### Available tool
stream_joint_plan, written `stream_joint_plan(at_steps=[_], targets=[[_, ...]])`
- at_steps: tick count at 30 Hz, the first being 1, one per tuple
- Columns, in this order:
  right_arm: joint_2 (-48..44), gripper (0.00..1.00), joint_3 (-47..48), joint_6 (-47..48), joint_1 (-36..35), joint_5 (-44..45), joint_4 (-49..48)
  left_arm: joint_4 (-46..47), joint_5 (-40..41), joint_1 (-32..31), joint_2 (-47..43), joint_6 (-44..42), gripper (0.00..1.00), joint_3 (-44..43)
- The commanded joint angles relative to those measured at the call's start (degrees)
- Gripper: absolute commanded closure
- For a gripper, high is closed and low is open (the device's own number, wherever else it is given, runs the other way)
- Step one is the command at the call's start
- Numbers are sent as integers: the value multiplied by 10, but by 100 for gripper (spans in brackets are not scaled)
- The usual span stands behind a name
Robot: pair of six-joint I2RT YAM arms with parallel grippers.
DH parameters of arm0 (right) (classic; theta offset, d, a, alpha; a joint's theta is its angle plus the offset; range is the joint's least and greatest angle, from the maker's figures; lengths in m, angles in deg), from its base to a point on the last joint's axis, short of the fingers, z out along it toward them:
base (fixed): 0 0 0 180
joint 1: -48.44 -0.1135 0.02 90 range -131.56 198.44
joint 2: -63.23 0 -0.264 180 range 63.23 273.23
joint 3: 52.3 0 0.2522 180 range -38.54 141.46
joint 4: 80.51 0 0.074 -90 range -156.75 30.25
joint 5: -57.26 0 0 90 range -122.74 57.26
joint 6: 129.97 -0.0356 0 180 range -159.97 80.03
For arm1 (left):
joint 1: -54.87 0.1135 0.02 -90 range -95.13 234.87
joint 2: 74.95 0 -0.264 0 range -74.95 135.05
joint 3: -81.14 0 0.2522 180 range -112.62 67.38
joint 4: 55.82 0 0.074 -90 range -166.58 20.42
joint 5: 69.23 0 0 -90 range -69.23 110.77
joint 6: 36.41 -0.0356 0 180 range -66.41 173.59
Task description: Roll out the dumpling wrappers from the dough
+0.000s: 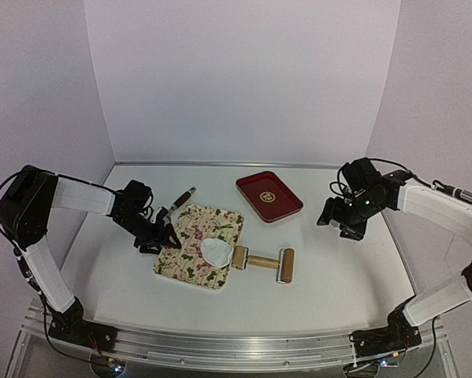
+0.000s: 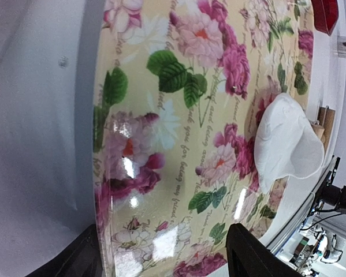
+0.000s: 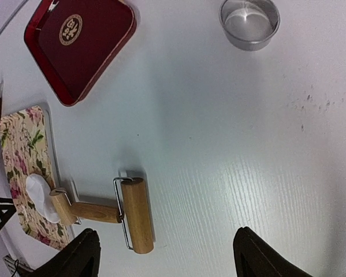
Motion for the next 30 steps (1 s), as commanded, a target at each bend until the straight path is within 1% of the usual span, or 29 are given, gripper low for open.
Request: stream_joint_plan(at_steps=[1,3,5,8,11,14,17,19,22,26,30], targets=[[2,18,51,72,41,28,71,38,-28,-53,-27,24,27,16],[6,16,63,93,66,23,79,32,-10,-74,-33,32,28,17],[10,14,72,116,97,13,83,37,5,-78,-53,57,27,34],[31,13,86,149,152,-13,82,35,56,-78,-103,110,26,55],[79,15,112,179,198,-35,81,6,113,-78,-166,158,25,58],[139,19,148,209,221,-31,81,-17,154,-78,-230,203,23,55],[197,30,181,225,239,-29,81,-39,174,-75,-274,234,20,46],[222,36,197,228,242,-30,82,-59,170,-68,-277,241,19,33],[251,47,212,238,264,-44,80,-86,172,-60,-256,235,19,-5],[297,53,233,253,265,-60,79,-89,175,-46,-228,211,19,-42],[339,54,254,262,265,-65,69,-94,164,-30,-198,177,19,-76]])
